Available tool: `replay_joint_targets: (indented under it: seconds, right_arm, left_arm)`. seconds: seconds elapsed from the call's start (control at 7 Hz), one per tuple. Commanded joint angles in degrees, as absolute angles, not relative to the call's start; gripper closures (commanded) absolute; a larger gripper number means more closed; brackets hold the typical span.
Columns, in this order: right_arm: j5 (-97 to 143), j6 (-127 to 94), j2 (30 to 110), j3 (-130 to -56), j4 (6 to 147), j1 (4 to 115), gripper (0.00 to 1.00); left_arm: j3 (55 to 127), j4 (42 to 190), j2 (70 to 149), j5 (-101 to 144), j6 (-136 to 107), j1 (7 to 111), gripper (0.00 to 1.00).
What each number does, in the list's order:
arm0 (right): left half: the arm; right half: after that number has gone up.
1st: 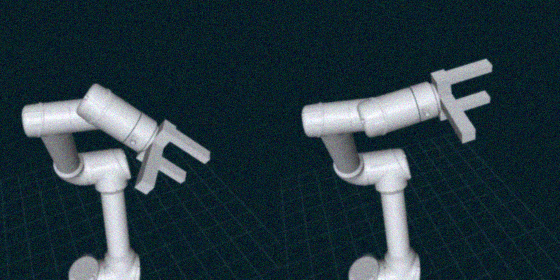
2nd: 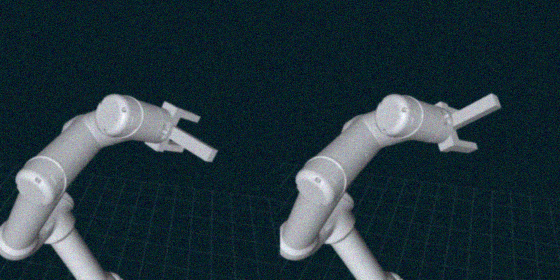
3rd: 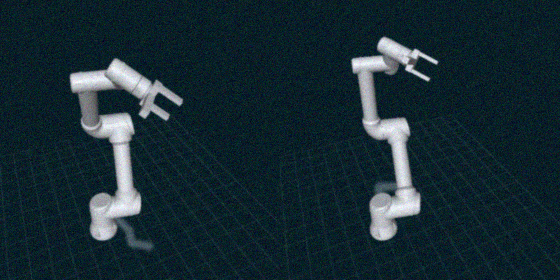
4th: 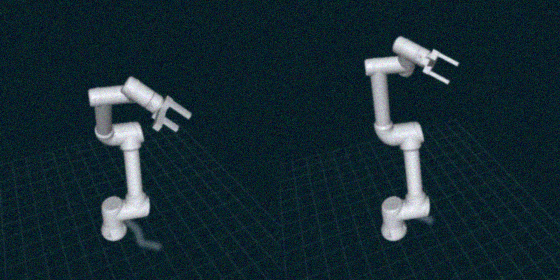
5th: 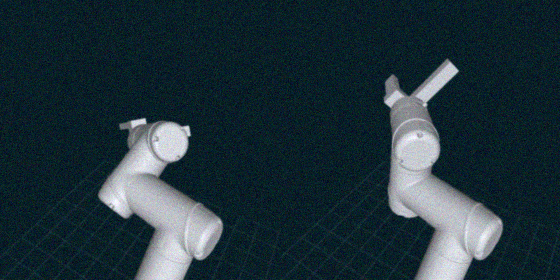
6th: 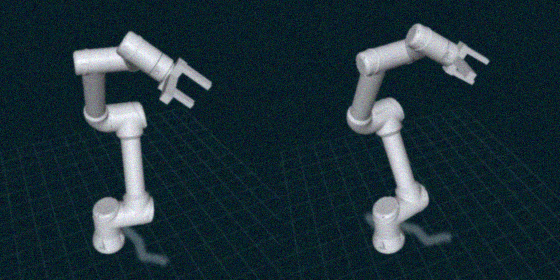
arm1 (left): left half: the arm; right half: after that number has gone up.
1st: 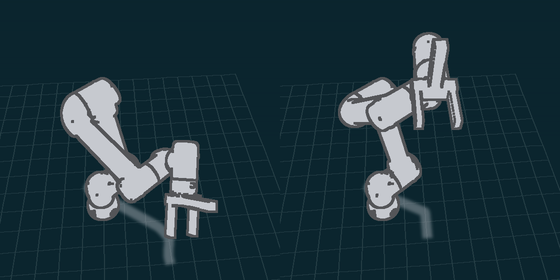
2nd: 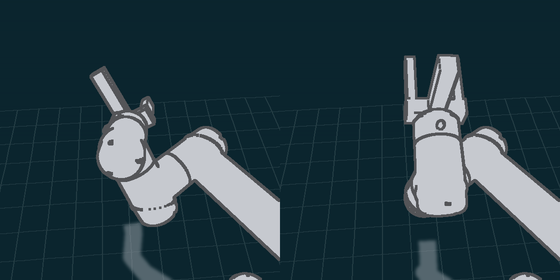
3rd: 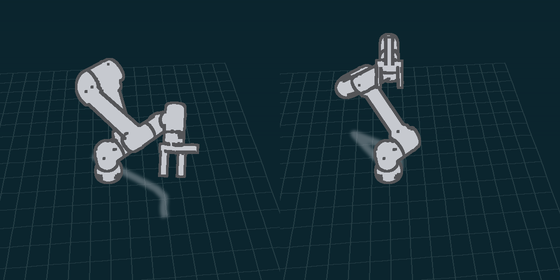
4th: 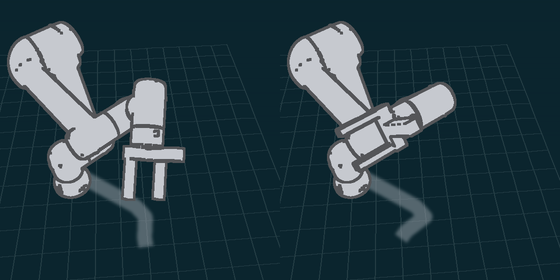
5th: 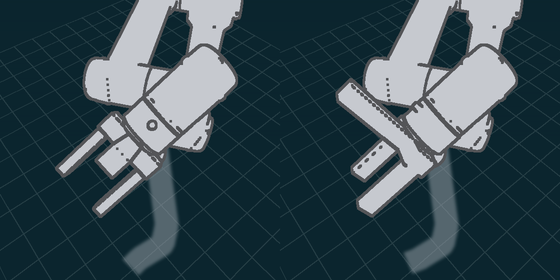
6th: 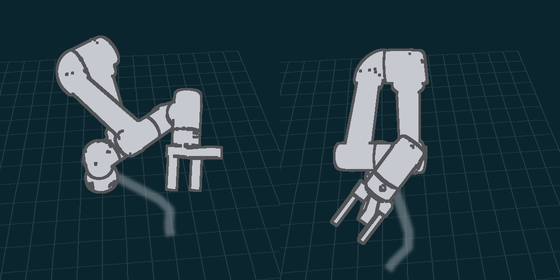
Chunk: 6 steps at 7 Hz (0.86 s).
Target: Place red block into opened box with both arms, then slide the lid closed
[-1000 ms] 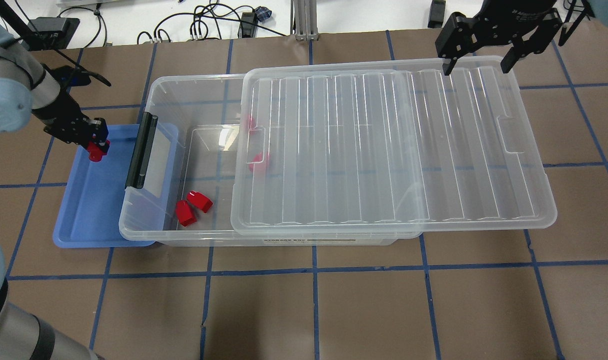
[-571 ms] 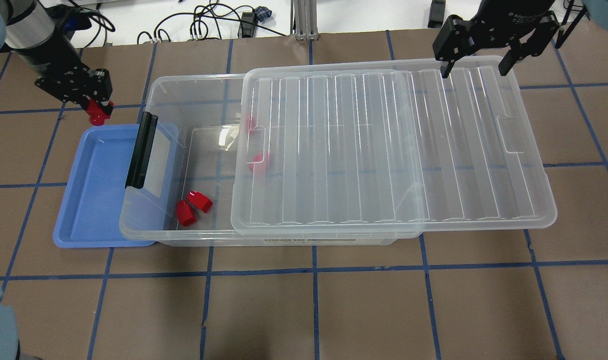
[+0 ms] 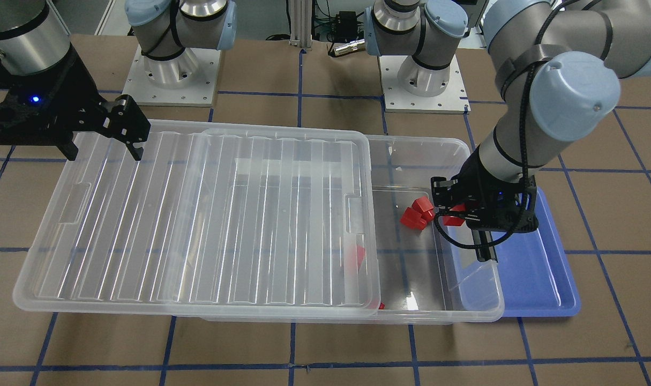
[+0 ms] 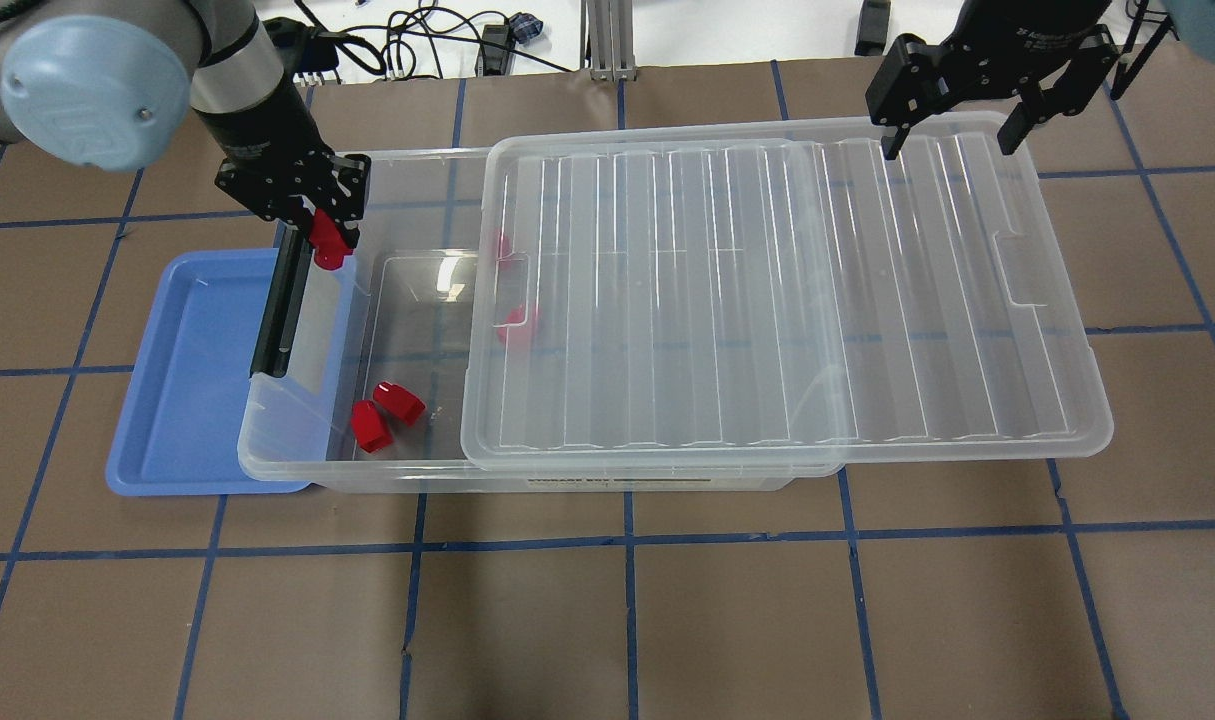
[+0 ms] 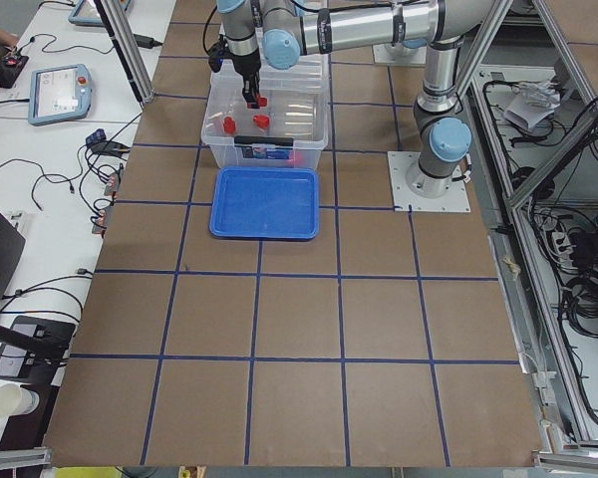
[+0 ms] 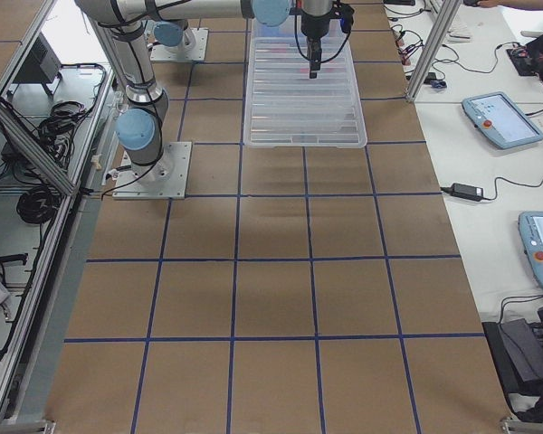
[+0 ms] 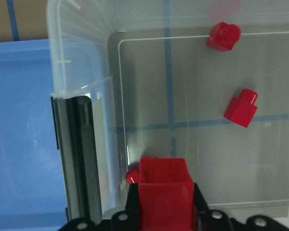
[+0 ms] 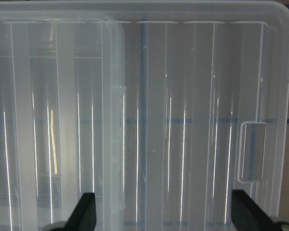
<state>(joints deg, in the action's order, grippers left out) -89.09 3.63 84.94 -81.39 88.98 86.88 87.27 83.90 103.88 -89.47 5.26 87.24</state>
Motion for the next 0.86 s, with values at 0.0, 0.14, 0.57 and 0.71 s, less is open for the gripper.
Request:
replay_joint_targets:
  seconds: [0.0, 0.14, 0.57, 0.71]
  right_arm:
    - [-89.12, 3.78, 84.9, -81.39, 88.95, 86.84, 0.0]
    - [-89.03, 3.87, 84.82, -81.39, 88.95, 86.84, 0.0]
    - [-89.03, 4.04, 84.81, -81.39, 88.95, 86.49, 0.0]
    - [-88.77, 4.04, 84.81, -81.39, 88.95, 86.31, 0.0]
  left_arm:
    - [92.97, 73.09, 105.37, -89.3, 1.94, 89.11, 1.0]
    - [95.77, 71.56, 105.82, -89.56, 1.5, 89.56, 1.0]
    - [104.21, 55.44, 110.89, -86.68, 1.76, 89.3, 1.0]
    - [104.59, 53.37, 112.22, -87.44, 1.58, 89.3, 1.0]
